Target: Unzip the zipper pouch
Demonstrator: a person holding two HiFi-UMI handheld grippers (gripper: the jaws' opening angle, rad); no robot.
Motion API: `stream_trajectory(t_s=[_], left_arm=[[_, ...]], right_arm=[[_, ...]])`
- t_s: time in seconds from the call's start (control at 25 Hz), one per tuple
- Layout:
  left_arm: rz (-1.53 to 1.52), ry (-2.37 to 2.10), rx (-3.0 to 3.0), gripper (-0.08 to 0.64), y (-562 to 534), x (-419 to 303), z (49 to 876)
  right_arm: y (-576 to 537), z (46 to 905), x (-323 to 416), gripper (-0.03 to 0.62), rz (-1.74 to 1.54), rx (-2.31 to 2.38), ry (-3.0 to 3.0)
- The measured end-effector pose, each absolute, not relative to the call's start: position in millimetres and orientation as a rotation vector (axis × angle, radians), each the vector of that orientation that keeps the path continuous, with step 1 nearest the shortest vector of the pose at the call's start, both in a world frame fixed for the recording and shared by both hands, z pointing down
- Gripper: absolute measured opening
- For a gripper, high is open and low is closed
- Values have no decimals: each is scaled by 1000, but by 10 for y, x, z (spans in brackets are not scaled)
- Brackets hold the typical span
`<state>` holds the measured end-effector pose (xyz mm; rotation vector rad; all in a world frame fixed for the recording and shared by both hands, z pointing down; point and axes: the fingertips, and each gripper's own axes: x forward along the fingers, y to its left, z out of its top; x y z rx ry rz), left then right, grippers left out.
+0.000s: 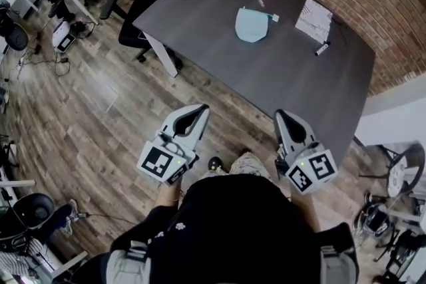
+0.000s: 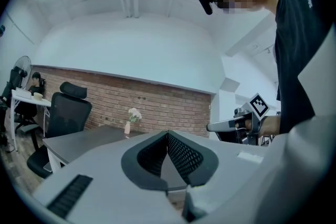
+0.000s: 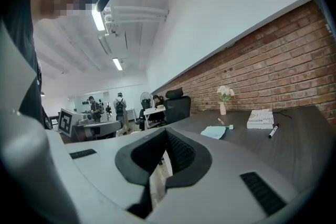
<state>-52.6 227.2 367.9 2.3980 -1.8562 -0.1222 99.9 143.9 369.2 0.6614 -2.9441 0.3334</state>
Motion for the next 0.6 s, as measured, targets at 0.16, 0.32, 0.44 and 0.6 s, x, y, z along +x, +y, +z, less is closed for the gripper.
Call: stream_trajectory(t_s=[0.16, 0.32, 0.44, 0.6], left_arm=[[-113, -1824, 2409, 3, 2108, -540, 3750], [-112, -1842, 2395, 3, 1959, -695, 3762], [-53, -1861, 2374, 3, 1819, -846, 3792], [-36, -1886, 2368, 3, 1547, -1054, 3797]], right_arm=[[1266, 3738, 1002, 2, 368, 697, -2924], [1101, 3796, 794, 3, 393, 664, -2941], [904, 3789, 643, 5, 393, 647, -2966], [581, 3810, 443, 5, 410, 628, -2985]])
